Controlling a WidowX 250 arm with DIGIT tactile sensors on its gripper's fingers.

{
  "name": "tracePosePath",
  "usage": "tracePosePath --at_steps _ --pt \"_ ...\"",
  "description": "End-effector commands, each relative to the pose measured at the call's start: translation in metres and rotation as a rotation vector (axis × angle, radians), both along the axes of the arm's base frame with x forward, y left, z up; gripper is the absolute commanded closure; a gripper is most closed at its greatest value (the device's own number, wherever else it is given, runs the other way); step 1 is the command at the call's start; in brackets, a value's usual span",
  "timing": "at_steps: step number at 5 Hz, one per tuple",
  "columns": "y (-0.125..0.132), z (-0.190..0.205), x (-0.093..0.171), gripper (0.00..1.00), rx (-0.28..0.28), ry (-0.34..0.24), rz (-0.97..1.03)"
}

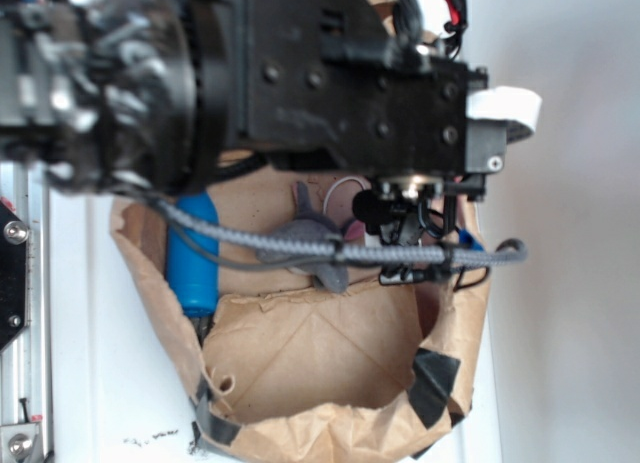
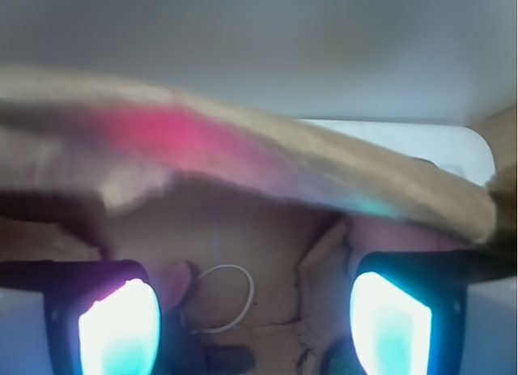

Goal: Grab the pink bunny.

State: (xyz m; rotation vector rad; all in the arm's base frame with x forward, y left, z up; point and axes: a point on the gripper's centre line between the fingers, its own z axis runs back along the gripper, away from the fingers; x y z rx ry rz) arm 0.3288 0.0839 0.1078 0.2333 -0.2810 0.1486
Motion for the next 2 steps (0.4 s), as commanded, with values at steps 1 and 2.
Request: tracePosePath --at_steps 1,2 --pt "0.0037 -0.0014 0.0164 0.0 0.022 -0.082 0.244" --pt "0.001 -0.0067 0.0119 0.0 0.061 -0.077 0.251"
